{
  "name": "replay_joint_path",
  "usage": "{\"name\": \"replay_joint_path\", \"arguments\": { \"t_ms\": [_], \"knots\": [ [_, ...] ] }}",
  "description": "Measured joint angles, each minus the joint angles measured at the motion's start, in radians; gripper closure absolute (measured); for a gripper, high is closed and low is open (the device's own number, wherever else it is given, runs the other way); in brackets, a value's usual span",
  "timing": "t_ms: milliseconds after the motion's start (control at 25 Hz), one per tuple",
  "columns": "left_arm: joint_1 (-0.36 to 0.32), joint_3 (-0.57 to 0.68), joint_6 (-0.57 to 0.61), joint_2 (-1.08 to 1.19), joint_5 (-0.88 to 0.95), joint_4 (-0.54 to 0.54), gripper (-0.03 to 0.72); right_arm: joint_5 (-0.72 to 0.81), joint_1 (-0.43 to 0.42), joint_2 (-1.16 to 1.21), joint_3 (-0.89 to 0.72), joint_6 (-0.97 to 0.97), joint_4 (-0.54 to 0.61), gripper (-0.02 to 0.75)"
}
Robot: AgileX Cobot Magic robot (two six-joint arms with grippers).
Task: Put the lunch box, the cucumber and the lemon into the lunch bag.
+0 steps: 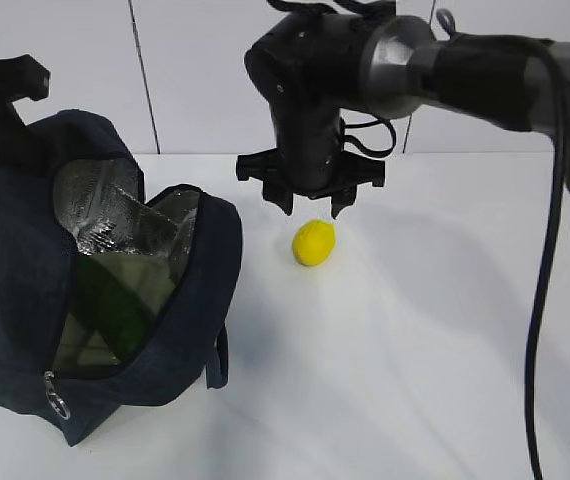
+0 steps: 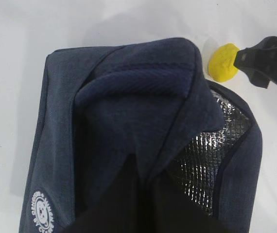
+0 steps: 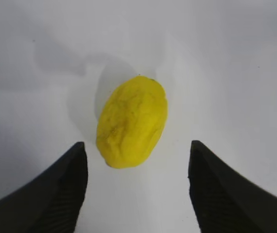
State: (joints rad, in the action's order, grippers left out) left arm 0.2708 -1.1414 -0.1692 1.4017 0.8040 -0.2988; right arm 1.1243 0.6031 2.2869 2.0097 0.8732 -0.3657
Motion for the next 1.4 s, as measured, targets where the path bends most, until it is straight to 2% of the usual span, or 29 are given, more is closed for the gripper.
{"name": "replay_joint_path", "arguments": {
  "t_ms": [160, 400, 640, 960, 1400],
  "knots": [
    [0.000, 0.000, 0.000, 0.000, 0.002, 0.000, 0.695, -0.007, 0.000, 0.030, 0.000, 0.013, -0.001, 0.265],
    [0.000, 0.000, 0.000, 0.000, 0.004, 0.000, 0.695, -0.008, 0.000, 0.035, 0.000, 0.152, -0.104, 0.217],
    [0.000, 0.000, 0.000, 0.000, 0.004, 0.000, 0.695, -0.008, 0.000, 0.077, 0.002, 0.319, -0.083, 0.213],
    [0.000, 0.000, 0.000, 0.000, 0.004, 0.000, 0.695, -0.074, 0.000, 0.110, 0.002, 0.342, -0.072, 0.213],
    [0.000, 0.000, 0.000, 0.000, 0.009, 0.000, 0.695, -0.087, 0.000, 0.123, 0.002, 0.361, -0.072, 0.212]
  ]
}}
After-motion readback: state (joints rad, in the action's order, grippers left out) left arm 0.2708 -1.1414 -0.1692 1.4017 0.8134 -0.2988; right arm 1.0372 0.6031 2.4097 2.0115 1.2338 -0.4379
